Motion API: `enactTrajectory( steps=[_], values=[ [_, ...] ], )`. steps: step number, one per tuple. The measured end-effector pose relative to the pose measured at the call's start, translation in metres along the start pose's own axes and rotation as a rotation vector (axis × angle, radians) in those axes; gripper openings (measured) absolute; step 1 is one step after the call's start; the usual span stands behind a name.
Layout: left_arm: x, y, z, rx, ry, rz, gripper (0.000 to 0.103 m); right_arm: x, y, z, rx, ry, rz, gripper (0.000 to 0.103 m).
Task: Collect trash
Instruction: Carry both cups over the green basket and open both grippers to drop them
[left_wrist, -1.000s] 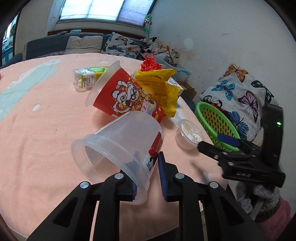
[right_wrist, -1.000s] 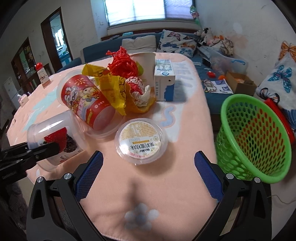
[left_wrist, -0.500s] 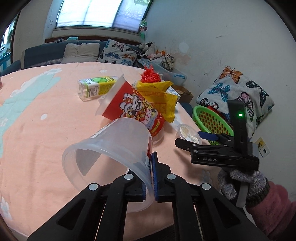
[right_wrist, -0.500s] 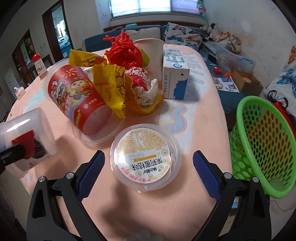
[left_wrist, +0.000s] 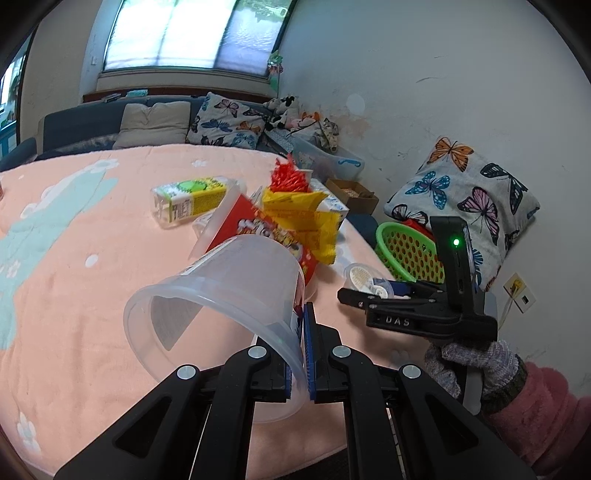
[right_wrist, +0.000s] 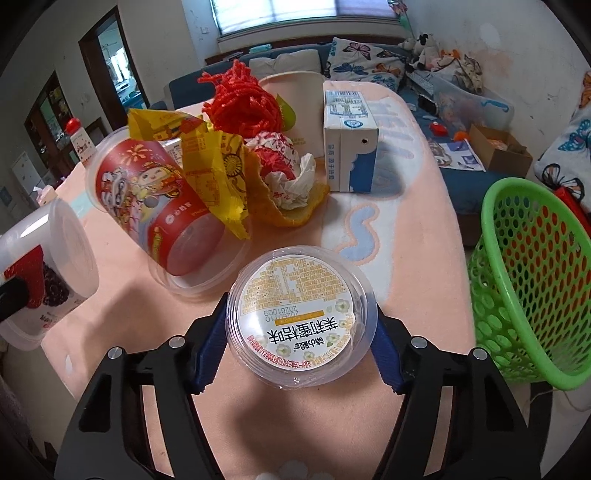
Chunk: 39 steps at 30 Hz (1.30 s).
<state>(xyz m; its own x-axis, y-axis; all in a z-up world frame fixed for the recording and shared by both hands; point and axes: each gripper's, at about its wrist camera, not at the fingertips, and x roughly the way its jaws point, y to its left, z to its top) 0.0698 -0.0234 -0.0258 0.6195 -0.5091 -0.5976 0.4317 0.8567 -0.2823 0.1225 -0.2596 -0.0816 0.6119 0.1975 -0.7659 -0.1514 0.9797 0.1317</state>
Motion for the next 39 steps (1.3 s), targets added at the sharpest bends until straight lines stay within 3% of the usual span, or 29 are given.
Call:
enactTrajectory(
  steps=[11, 20, 30, 39],
  values=[
    [0.011, -0.039, 0.032, 0.098, -0.012, -0.058, 0.006, -0.045, -0.025, -0.001, 0.043, -0.084, -0.036, 0.068],
    [0.045, -0.090, 0.063, 0.187, 0.002, -0.127, 0.006, -0.071, -0.109, -0.004, 0.167, -0.131, -0.180, 0.068],
    [0.101, -0.144, 0.088, 0.274, 0.053, -0.176, 0.006, -0.058, -0.197, -0.025, 0.294, -0.069, -0.284, 0.069],
    [0.157, -0.182, 0.095, 0.336, 0.125, -0.203, 0.006, -0.042, -0.223, -0.037, 0.343, -0.024, -0.278, 0.070]
  ],
)
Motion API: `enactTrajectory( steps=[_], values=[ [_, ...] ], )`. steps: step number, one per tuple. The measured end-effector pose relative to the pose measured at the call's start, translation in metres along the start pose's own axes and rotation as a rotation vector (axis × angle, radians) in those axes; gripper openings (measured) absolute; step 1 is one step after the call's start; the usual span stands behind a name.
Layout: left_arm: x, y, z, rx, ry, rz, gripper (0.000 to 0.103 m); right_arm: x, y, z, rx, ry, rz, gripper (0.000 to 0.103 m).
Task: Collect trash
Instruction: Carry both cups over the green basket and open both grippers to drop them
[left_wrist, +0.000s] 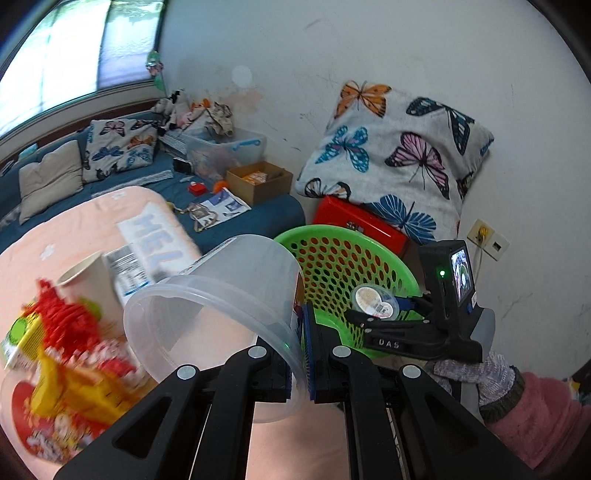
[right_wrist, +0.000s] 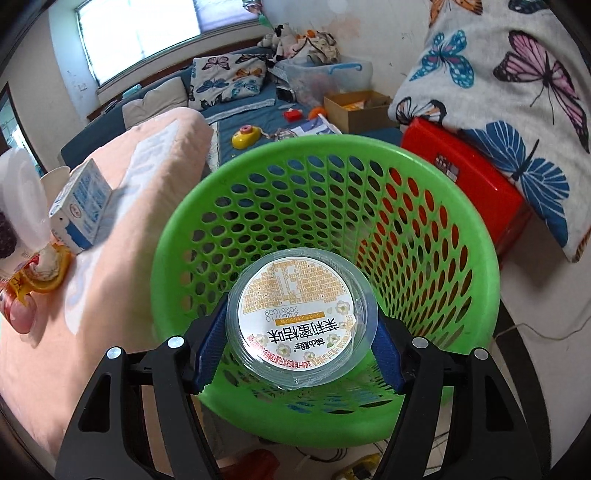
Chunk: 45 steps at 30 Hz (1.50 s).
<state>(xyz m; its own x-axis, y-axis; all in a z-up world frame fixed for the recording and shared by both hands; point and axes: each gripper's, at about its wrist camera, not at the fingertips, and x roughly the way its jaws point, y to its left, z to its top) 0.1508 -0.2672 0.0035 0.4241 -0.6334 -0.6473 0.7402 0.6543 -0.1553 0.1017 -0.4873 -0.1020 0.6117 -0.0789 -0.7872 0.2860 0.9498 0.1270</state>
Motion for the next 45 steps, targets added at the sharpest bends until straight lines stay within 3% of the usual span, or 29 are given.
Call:
enactTrajectory(
  steps=[8, 17, 32, 38, 40, 45],
  values=[
    [0.043, -0.016, 0.012, 0.042, 0.054, -0.030, 0.006, 0.003, -0.010, -0.002, 0.019, 0.007, 0.000, 0.075],
    [0.088, -0.031, 0.023, 0.062, 0.117, -0.063, 0.006, -0.023, -0.016, -0.006, 0.012, -0.038, -0.018, 0.076],
    [0.137, -0.045, 0.007, 0.092, 0.226, -0.082, 0.006, -0.048, -0.033, -0.017, 0.042, -0.076, -0.048, 0.078],
    [0.133, -0.049, 0.007, 0.097, 0.214, -0.085, 0.025, -0.053, -0.035, -0.019, 0.051, -0.082, -0.054, 0.078],
    [0.127, -0.050, 0.008, 0.097, 0.198, -0.091, 0.039, -0.056, -0.035, -0.019, 0.053, -0.088, -0.053, 0.078],
    [0.108, -0.049, 0.007, 0.096, 0.161, -0.082, 0.043, -0.063, -0.031, -0.020, 0.053, -0.101, -0.054, 0.078]
  ],
)
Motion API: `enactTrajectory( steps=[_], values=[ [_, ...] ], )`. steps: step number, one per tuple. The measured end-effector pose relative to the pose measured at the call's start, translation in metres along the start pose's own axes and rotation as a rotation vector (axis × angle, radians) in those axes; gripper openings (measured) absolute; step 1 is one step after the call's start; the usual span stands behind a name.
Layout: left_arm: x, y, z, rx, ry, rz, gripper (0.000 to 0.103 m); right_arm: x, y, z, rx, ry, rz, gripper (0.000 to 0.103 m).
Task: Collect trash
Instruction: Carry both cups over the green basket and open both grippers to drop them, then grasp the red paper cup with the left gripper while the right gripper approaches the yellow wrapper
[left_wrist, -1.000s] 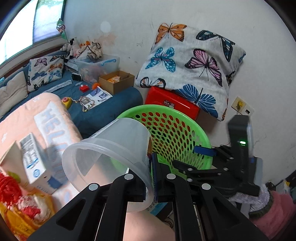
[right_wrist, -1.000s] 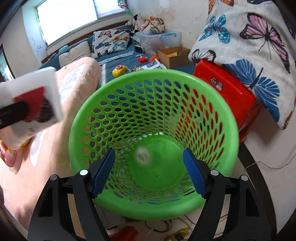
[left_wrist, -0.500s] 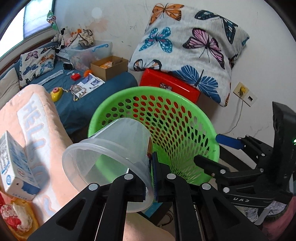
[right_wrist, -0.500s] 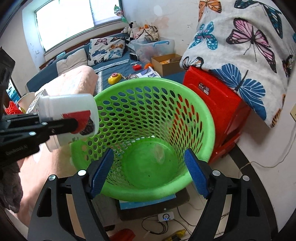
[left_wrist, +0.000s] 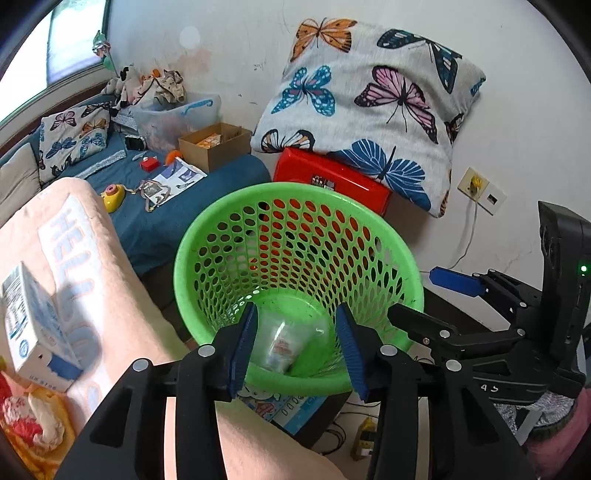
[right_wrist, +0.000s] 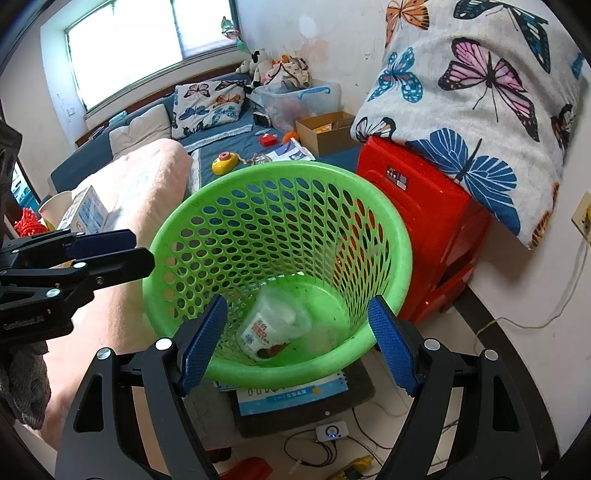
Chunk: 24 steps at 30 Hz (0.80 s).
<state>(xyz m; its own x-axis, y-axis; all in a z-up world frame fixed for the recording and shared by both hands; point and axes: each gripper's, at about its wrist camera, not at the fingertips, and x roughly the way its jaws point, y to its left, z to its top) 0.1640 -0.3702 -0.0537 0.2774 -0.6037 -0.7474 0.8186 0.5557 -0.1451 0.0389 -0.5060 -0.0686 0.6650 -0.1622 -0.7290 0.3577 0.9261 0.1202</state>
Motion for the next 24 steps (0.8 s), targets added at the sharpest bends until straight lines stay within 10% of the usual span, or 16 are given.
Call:
enactTrajectory(
  steps=[24],
  values=[
    [-0.183, 0.092, -0.097, -0.217, -0.251, 0.334, 0.048, -0.031, 0.108, 0.004, -0.145, -0.055, 0.162, 0.081]
  ],
)
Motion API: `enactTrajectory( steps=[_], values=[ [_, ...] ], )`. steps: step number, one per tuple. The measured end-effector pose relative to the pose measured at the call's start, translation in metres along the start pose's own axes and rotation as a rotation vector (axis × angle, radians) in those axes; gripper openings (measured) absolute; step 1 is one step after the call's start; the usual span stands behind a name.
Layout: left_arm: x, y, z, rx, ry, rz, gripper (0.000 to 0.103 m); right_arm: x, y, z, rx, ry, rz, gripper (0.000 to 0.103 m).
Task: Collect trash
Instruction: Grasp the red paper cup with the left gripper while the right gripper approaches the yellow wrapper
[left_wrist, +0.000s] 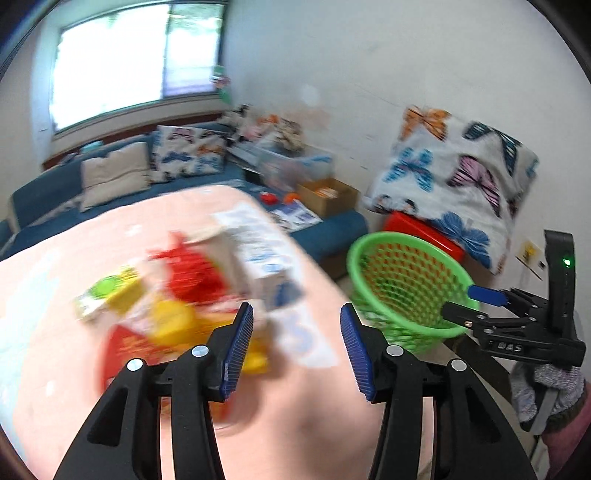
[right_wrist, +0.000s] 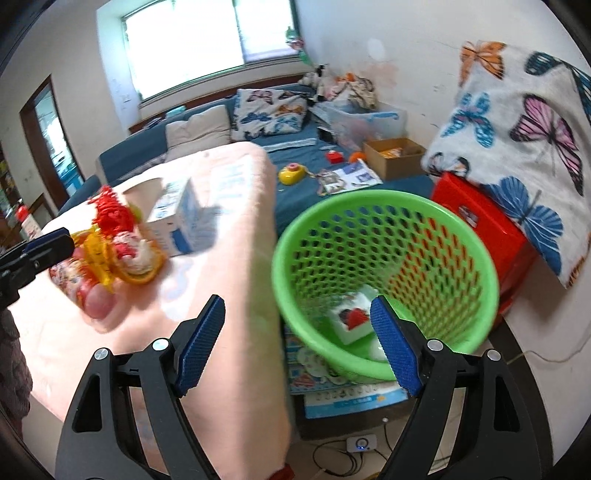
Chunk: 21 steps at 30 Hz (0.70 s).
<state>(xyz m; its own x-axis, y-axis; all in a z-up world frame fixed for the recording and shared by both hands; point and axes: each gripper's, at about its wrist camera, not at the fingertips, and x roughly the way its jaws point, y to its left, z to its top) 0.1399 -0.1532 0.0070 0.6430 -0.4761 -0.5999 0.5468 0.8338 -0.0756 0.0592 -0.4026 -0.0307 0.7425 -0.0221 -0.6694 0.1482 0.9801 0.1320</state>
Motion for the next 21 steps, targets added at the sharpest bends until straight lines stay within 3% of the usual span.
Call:
enactTrajectory(
  steps=[5, 10, 21],
  values=[
    [-0.022, 0.053, -0.009, -0.078, -0.023, 0.074, 0.048, 0.004, 0.033, 0.005, -0.047, 0.000, 0.041, 0.081],
    [-0.028, 0.093, -0.019, -0.125, -0.009, 0.088, 0.052, 0.008, 0.063, 0.011, -0.096, 0.000, 0.083, 0.081],
    [0.002, 0.140, -0.034, -0.170, 0.076, -0.058, 0.053, 0.017, 0.116, 0.020, -0.182, 0.009, 0.152, 0.081]
  ],
)
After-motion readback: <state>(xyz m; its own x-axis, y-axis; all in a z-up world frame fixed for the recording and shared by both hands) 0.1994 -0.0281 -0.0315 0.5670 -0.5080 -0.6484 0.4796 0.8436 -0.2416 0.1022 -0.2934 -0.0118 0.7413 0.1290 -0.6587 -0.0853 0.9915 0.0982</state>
